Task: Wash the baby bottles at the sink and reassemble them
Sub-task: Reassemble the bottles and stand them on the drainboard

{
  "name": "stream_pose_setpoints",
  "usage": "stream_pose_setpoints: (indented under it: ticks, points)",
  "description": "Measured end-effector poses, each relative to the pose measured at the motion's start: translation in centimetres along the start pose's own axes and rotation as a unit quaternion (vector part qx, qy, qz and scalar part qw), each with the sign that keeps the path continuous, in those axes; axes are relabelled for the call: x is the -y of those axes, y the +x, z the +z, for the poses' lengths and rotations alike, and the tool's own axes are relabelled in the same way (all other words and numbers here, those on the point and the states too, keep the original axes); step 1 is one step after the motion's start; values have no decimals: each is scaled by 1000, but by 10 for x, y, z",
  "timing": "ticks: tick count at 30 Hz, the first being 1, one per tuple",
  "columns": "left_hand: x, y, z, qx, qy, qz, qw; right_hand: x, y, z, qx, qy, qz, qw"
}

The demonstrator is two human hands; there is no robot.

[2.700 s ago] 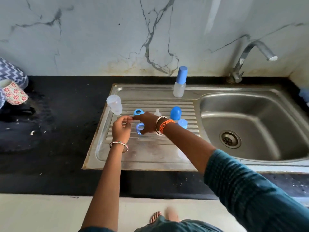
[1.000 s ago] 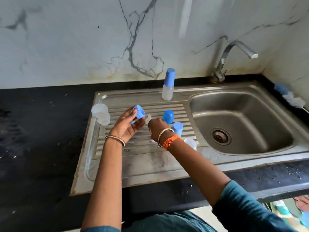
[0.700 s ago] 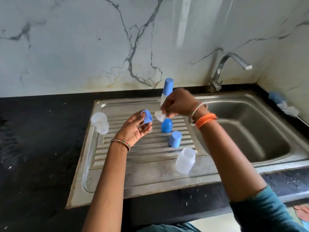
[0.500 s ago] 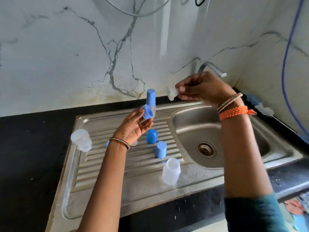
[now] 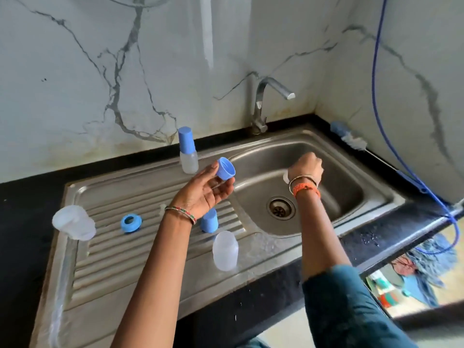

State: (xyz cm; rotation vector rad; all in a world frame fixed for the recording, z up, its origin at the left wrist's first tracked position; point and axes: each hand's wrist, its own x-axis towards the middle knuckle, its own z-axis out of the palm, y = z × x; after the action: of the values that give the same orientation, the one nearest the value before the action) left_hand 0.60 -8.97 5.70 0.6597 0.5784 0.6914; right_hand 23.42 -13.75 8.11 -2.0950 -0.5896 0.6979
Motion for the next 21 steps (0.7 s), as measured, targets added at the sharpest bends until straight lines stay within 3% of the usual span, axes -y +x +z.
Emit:
stream_pose_setpoints:
  ticks: [1, 2, 5, 8, 14, 17, 21]
  points:
    - [3, -3, 0, 2, 8, -7, 1000, -7, -9, 3, -119, -75, -11, 990]
    - [3, -4, 0, 3, 7, -7, 1000, -6, -15, 10, -175, -71, -54, 980]
    - [5, -8, 0, -5, 14, -9, 1000, 12, -37, 22, -62, 140, -151, 977]
    - [3, -15, 3, 7, 15, 1, 1000, 31, -70, 41, 74, 320, -196, 924]
    - [-2, -32, -6, 16, -7, 23, 1000, 34, -108, 58, 143, 178, -314, 921]
    - [-5, -42, -15, 7, -7, 26, 1000, 38, -120, 60, 128, 56, -395, 908]
    - [-3, -51, -23, -11, -12, 39, 999, 39, -134, 64, 81, 102, -392, 911]
